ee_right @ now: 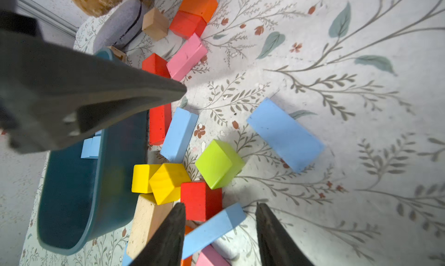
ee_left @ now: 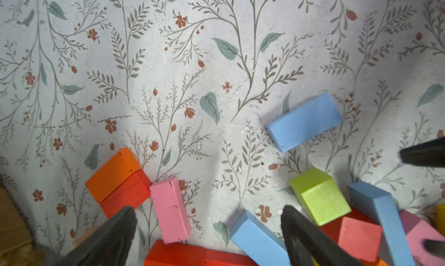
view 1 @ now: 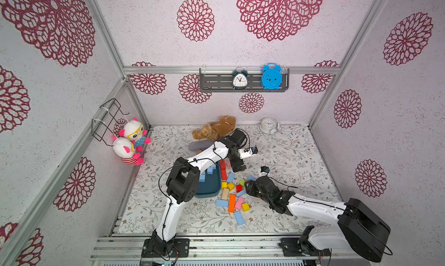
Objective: Pick out the blue building blocks
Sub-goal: Pick up the building block from the center of the board.
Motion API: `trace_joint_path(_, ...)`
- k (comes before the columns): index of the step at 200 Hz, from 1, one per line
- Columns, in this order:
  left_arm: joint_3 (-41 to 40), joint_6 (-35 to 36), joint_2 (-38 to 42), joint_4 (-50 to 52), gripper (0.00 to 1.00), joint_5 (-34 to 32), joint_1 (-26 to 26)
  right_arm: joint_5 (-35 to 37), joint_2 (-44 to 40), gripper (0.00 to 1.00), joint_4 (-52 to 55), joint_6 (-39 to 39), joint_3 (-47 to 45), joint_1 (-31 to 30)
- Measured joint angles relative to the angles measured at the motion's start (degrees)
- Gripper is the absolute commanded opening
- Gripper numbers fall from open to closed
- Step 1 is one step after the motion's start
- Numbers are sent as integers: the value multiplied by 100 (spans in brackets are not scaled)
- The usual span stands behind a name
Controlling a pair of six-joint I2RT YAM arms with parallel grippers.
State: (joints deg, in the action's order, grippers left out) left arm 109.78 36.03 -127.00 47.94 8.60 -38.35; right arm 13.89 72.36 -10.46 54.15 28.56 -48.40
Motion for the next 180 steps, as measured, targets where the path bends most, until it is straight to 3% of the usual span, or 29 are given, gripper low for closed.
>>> trace_joint_path(55, 927, 205, -647, 356, 89, 203, -15, 411, -1445, 54, 503, 111, -472, 225)
trace_joint_path(98, 944, 452, -817, 518, 89, 378, -118, 492, -2015, 54, 944, 254, -870, 350)
trace_joint_path(180, 846, 1755, -1029, 761, 84, 739, -684, 654, -2634, 54, 1429, 313, -892, 415)
